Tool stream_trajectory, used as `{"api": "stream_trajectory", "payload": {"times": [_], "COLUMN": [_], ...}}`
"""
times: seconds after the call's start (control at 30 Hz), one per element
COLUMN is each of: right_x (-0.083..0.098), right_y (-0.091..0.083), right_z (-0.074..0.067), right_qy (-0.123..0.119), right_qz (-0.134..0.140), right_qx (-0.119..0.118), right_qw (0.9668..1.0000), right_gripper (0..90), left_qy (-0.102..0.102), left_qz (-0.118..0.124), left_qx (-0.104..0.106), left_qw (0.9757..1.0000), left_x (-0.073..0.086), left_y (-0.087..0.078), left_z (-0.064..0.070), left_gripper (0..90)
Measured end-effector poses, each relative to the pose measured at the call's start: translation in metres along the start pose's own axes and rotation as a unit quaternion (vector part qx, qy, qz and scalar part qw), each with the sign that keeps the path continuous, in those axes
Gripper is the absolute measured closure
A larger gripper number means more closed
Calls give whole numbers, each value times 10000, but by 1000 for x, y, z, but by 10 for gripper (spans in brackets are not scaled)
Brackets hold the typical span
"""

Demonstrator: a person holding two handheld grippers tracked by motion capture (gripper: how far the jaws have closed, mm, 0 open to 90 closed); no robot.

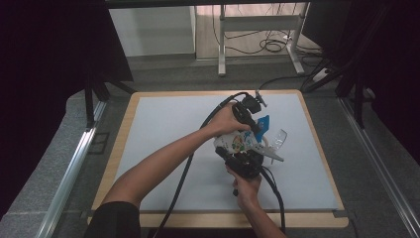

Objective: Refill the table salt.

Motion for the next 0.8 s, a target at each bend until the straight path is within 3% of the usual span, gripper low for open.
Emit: {"api": "stream_trajectory", "payload": {"times": [0.8], "right_x": [0], "right_y": [1], "right_z": [-2], "right_qy": [-43], "right_qz": [36], "right_qx": [25], "right_qw": [10000], "right_gripper": [606], "left_qy": [1], "left_qz": [6], "left_qx": [-6], "left_qw": [10000], "left_x": [1], "left_y": [-2], "left_z": [-1], "left_gripper": [897]}}
Point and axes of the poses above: each handheld gripper's, and its own axes: y roughly forward along the jaws, x roughly out of its underside, z roughly to its right, the point moved 7 cm from there along y, roughly forward along the jaws, and after that the axes turned 3 degrees about y, right-handed, at the moved point
